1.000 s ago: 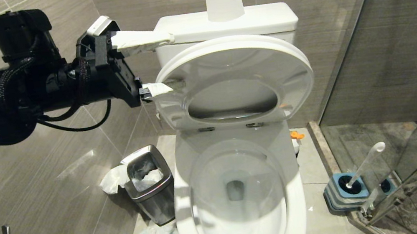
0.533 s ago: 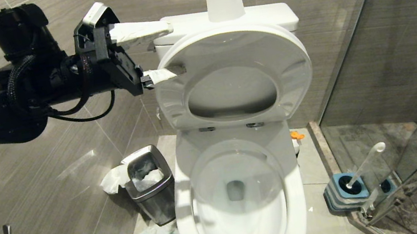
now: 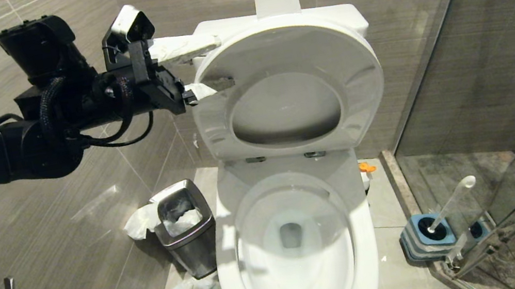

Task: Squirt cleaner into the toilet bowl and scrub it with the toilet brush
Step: Use the left hand to lift the toilet lid slightly

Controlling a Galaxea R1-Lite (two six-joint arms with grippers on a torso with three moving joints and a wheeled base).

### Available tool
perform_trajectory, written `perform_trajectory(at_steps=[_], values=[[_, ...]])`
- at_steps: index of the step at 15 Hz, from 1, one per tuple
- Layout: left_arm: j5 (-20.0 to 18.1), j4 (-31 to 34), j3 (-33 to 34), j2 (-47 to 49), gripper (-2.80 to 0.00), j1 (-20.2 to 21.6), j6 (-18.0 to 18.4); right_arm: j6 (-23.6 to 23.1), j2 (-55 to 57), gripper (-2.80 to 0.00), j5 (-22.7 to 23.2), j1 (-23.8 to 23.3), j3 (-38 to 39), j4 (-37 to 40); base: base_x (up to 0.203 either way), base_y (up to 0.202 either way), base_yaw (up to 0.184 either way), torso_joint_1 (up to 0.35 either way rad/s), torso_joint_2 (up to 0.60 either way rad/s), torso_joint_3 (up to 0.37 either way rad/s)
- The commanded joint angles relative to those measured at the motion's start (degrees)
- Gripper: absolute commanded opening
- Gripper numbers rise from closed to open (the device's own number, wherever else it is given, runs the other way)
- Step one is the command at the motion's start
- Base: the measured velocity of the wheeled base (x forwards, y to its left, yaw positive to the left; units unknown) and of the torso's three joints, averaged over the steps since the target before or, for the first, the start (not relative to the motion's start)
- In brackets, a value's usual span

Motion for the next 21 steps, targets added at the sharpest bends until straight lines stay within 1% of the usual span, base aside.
perform_trajectory(at_steps=[1, 3, 6, 8, 9, 12, 15, 16, 18, 19, 20, 21], values=[[-0.3, -0.2, -1.2, 1.4, 0.00, 0.0, -0.3, 0.0, -0.1, -2.80, 0.0, 0.0, 0.0, 0.0, 0.000, 0.000, 0.000, 0.000, 0.00, 0.000], [-0.3, -0.8, -3.1, 2.1, 0.00, -0.1, -0.3, 0.0, 0.0, -2.80, 0.0, 0.0, 0.0, 0.0, 0.000, 0.000, 0.000, 0.000, 0.00, 0.000], [-0.3, -4.4, -4.2, 3.9, 0.00, -0.9, -0.1, 0.0, 0.0, -2.80, 0.0, 0.0, 0.0, 0.0, 0.000, 0.000, 0.000, 0.000, 0.00, 0.000], [-0.4, -5.3, -5.7, 5.0, 0.00, -1.0, 0.3, 0.0, 0.0, -2.80, 0.0, 0.0, 0.0, 0.0, 0.000, 0.000, 0.000, 0.000, 0.00, 0.000], [-0.4, -5.3, -6.6, 5.5, 0.00, -1.0, 1.4, 0.0, 0.0, -2.80, 0.0, 0.0, 0.0, 0.0, 0.000, 0.000, 0.000, 0.000, 0.00, 0.000], [-0.4, -5.3, -9.0, 7.5, 0.00, -0.7, 7.3, 0.0, 0.0, -2.80, 0.0, 0.0, 0.0, 0.0, 0.000, 0.000, 0.000, 0.000, 0.00, 0.000], [-0.2, -5.3, -12.6, 9.6, 0.00, -0.2, 10.8, 0.0, -0.1, -2.80, 0.0, 0.0, 0.0, 0.0, 0.000, 0.000, 0.000, 0.000, 0.00, 0.000], [-0.2, -5.3, -13.4, 10.3, 0.00, -0.1, 13.0, 0.0, -0.1, -2.80, 0.0, 0.0, 0.0, 0.0, 0.000, 0.000, 0.000, 0.000, 0.00, 0.000], [-0.1, -5.3, -13.6, 11.5, 0.00, 0.8, 18.3, 0.0, 0.0, -2.80, 0.0, 0.0, 0.0, 0.0, 0.000, 0.000, 0.000, 0.000, 0.00, 0.000], [0.6, -5.2, -13.6, 12.1, 0.00, 0.9, 20.7, 0.0, 0.0, -2.80, 0.0, 0.0, 0.0, 0.0, 0.000, 0.000, 0.000, 0.000, 0.00, 0.000], [2.8, -5.2, -13.7, 12.5, 0.00, 0.9, 21.7, 0.0, 0.0, -2.80, 0.0, 0.0, 0.0, 0.0, 0.000, 0.000, 0.000, 0.000, 0.00, 0.000], [6.2, -4.9, -14.2, 12.7, 0.00, 0.9, 21.8, 0.0, -0.1, -2.80, 0.0, 0.0, 0.0, 0.0, 0.000, 0.000, 0.000, 0.000, 0.00, 0.000]])
